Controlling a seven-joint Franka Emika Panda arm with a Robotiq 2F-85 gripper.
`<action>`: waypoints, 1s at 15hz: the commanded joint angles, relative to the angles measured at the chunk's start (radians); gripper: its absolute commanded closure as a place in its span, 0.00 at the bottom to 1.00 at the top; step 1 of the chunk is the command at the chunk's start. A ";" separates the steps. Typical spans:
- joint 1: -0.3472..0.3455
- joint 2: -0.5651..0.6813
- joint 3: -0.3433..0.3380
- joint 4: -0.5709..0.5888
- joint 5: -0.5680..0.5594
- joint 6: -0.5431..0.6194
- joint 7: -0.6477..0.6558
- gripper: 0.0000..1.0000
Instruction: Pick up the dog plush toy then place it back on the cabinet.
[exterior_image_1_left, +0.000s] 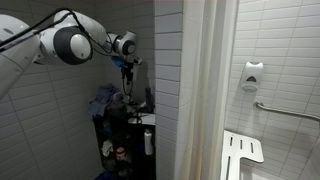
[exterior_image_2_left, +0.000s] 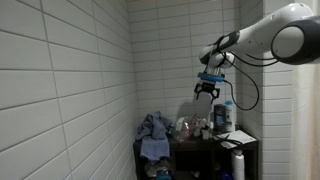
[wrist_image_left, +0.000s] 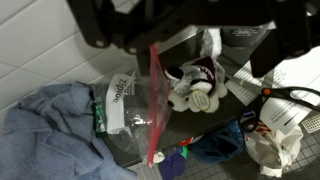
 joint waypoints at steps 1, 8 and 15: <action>0.004 0.062 -0.019 0.061 -0.013 -0.017 0.069 0.00; 0.034 0.104 -0.057 0.043 -0.071 0.034 0.090 0.00; 0.078 0.137 -0.057 0.045 -0.121 0.060 0.090 0.00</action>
